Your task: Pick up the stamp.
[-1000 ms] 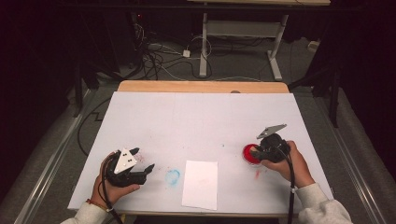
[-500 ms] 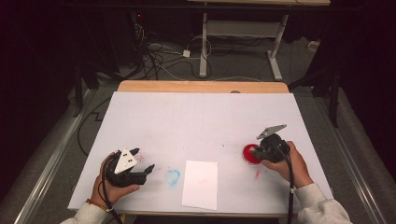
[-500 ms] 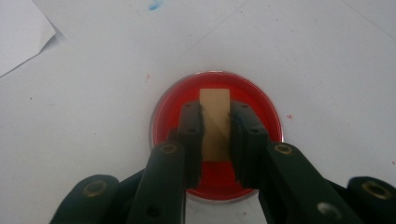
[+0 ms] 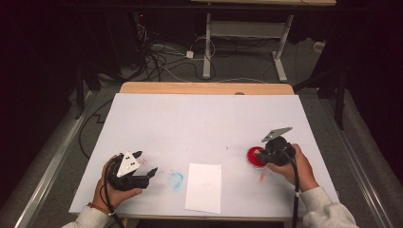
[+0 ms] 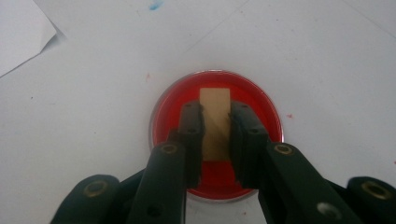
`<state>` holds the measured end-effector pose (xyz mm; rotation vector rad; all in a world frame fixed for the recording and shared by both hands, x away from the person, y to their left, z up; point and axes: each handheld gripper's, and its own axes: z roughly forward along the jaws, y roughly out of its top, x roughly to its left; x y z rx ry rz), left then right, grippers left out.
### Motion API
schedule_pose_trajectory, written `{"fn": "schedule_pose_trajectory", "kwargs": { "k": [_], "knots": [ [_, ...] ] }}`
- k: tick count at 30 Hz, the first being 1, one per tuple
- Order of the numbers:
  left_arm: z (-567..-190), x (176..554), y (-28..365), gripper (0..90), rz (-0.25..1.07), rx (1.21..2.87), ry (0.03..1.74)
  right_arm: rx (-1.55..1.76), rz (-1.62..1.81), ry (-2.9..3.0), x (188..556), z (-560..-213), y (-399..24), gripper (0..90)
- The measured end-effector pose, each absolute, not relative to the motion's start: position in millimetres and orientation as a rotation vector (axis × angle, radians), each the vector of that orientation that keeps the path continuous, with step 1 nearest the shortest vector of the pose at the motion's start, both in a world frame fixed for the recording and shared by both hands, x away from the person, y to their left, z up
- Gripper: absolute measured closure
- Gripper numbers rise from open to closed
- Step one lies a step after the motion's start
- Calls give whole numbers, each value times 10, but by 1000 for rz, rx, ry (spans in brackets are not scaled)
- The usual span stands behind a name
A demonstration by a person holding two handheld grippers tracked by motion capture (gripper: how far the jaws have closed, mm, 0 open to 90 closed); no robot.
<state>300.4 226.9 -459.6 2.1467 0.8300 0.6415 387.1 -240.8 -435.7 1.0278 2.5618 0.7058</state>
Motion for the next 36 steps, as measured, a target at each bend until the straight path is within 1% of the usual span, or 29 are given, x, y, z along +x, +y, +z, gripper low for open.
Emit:
{"fn": "schedule_pose_trajectory", "kwargs": {
  "k": [1,7,10,17,21,33,36],
  "knots": [
    [-4596,3007,2270,214,641,2148,831,1025,700,2546,3869,-4340,-2411,760],
    [-4595,3011,2271,214,645,2145,834,992,859,2440,3732,-3933,-2516,760],
    [-4595,3007,2268,214,646,2150,832,970,893,2407,3660,-3788,-2546,759],
    [-4599,3012,2267,214,642,2152,833,941,920,2388,3585,-3665,-2553,759],
    [-4598,3011,2267,214,642,2155,832,935,910,2391,3579,-3673,-2534,759],
    [-4600,3012,2275,214,641,2157,830,969,730,2547,3764,-4135,-2378,759],
    [-4601,3011,2276,214,640,2160,828,975,704,2559,3791,-4195,-2373,759]
  ]
}}
